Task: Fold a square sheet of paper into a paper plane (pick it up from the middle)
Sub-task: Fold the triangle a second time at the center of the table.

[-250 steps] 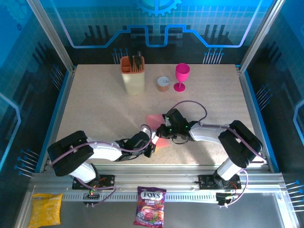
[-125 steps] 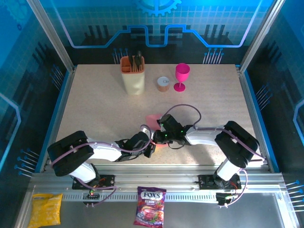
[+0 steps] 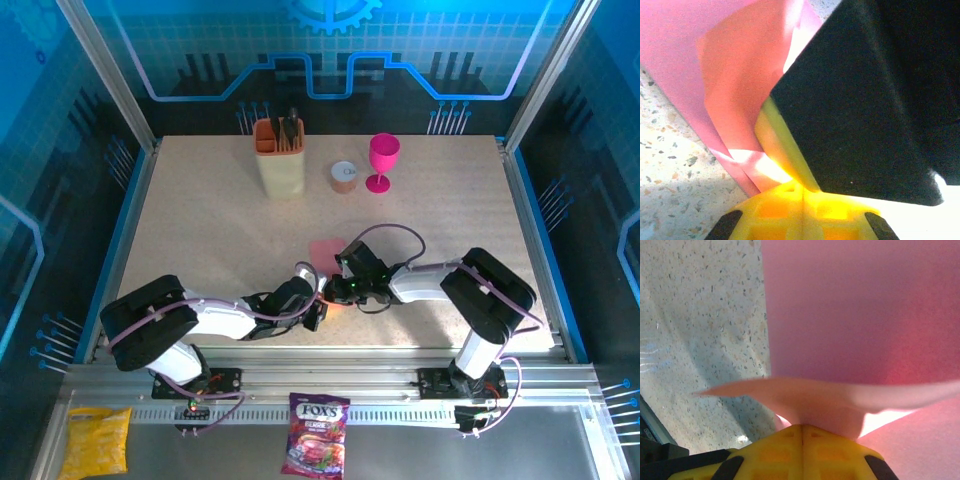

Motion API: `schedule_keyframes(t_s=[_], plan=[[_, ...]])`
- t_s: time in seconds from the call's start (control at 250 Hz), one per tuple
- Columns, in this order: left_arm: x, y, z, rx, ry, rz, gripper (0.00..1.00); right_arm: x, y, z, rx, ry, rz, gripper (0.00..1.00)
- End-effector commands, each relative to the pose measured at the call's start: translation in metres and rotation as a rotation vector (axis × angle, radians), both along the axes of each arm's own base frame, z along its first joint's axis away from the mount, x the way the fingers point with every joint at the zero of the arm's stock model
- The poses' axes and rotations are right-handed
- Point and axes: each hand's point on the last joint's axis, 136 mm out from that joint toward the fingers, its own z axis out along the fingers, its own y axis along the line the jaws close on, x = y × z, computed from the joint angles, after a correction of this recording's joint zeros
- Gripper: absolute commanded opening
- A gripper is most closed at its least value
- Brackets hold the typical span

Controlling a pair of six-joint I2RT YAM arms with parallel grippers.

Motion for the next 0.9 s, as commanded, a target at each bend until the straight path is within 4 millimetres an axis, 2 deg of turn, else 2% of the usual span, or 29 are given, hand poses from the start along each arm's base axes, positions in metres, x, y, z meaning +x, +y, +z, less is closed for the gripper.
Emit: schedule_keyframes(t_s=[0.0,0.26,0.491,0.727,0.895], plan=[[-0.028,0.032,-0.043,0.148,0.135,-0.01,0.0,0.02,-0.027,-0.017,-0.112,-0.008,-0.073,0.0],[-0.03,0.033,-0.044,0.149,0.141,-0.01,0.0,0.041,-0.037,-0.015,-0.149,-0.012,-0.08,0.0],[-0.03,0.033,-0.045,0.147,0.145,-0.012,0.0,0.06,-0.058,-0.022,-0.172,0.0,-0.125,0.0],[-0.031,0.032,-0.046,0.144,0.147,-0.015,0.0,0.074,-0.078,-0.023,-0.186,0.005,-0.165,0.0],[-0.031,0.031,-0.044,0.137,0.148,-0.014,0.0,0.075,-0.084,-0.031,-0.205,0.027,-0.168,0.0]])
